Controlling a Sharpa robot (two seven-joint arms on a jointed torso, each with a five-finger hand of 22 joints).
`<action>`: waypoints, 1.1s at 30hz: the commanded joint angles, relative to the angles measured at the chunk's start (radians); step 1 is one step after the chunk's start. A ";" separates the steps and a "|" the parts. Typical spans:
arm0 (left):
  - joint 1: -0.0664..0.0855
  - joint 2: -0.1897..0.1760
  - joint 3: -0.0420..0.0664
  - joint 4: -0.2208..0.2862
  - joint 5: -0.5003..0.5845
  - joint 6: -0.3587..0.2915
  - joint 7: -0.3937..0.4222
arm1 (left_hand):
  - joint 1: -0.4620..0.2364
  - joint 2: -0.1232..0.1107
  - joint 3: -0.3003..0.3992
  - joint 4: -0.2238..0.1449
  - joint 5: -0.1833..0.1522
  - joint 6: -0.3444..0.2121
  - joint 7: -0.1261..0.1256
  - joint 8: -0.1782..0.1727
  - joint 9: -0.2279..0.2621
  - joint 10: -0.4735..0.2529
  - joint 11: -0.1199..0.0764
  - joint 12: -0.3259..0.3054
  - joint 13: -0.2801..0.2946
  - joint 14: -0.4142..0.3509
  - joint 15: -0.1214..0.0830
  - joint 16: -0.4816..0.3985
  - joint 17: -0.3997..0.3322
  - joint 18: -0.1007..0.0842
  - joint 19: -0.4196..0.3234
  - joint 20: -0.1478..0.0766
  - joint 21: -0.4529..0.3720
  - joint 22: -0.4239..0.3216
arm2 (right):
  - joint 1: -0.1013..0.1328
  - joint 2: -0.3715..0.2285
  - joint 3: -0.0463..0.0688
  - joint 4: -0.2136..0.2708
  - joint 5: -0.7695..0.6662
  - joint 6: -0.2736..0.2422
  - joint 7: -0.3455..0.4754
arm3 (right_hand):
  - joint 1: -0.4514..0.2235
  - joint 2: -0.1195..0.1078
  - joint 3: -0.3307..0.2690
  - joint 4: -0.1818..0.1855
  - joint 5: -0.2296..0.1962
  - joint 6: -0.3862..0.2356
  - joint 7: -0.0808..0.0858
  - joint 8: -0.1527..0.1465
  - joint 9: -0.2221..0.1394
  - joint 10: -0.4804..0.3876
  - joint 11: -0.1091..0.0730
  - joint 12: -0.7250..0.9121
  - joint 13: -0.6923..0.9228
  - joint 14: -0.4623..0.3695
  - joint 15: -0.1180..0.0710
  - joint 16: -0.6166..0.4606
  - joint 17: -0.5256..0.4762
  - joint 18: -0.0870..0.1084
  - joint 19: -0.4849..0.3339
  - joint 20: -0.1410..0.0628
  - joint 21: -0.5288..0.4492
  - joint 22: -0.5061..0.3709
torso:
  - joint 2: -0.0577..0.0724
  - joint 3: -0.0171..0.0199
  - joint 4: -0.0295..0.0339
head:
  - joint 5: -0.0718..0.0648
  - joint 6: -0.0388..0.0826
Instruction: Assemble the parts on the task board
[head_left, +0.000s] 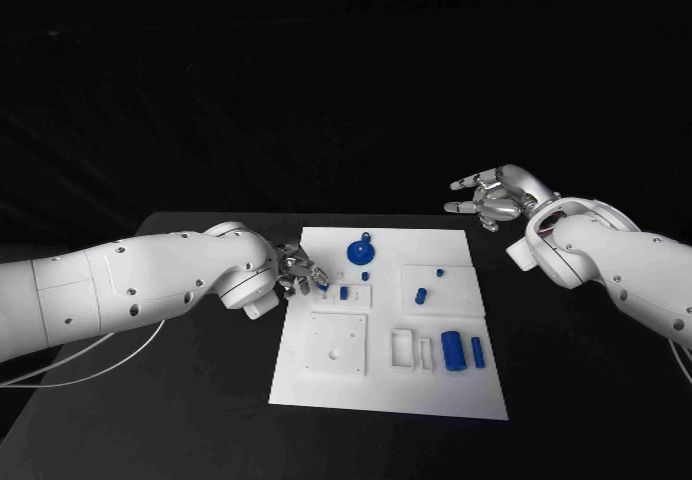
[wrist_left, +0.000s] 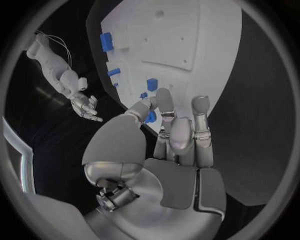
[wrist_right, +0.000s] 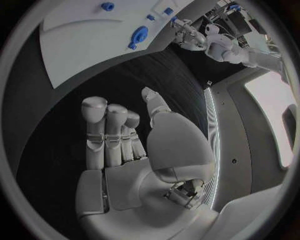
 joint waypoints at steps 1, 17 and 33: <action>-0.005 0.010 0.000 -0.008 -0.015 -0.017 0.009 | 0.007 0.009 0.003 0.002 -0.003 0.130 -0.095 0.005 0.235 0.043 -0.016 0.003 -0.001 0.006 -0.001 0.003 -0.002 0.007 -0.001 0.008 0.001 0.017 | -0.001 0.001 0.001 0.000 -0.002 0.014 0.006 | -0.007 0.002 0.006 -0.001 0.002 0.007 0.001 0.002 0.001 -0.004 -0.004 -0.002 0.000 0.002 -0.002 -0.004 0.001 0.017 0.052 -0.005 0.000 -0.001 | 0.000 0.0007 0.0002 | -0.002 -0.002; -0.015 0.030 -0.001 -0.022 -0.045 0.025 -0.007 | 0.008 0.011 0.000 0.006 -0.014 0.132 -0.096 0.007 0.247 0.043 -0.015 0.002 -0.003 0.005 -0.001 0.001 -0.005 0.006 -0.002 0.008 -0.001 0.016 | -0.001 -0.001 0.001 0.001 -0.002 0.017 0.004 | -0.007 0.002 0.006 -0.001 0.002 0.007 0.001 0.002 0.001 -0.004 -0.004 -0.002 0.000 0.002 -0.002 -0.004 0.001 0.017 0.052 -0.005 0.000 -0.001 | -0.001 0.0009 0.0001 | -0.003 -0.005; -0.016 0.029 -0.001 -0.017 -0.105 0.045 -0.032 | 0.010 0.011 -0.001 0.005 -0.017 0.132 -0.096 0.004 0.246 0.043 -0.015 0.002 -0.003 0.005 -0.001 0.001 -0.005 0.005 -0.002 0.007 -0.002 0.016 | -0.001 -0.002 0.001 0.001 -0.002 0.017 0.004 | -0.009 0.003 0.006 0.000 0.004 0.006 0.001 0.002 0.001 -0.005 -0.003 -0.003 0.000 0.002 -0.002 -0.006 0.000 0.017 0.052 -0.005 -0.001 -0.002 | -0.001 0.0006 0.0004 | -0.004 -0.010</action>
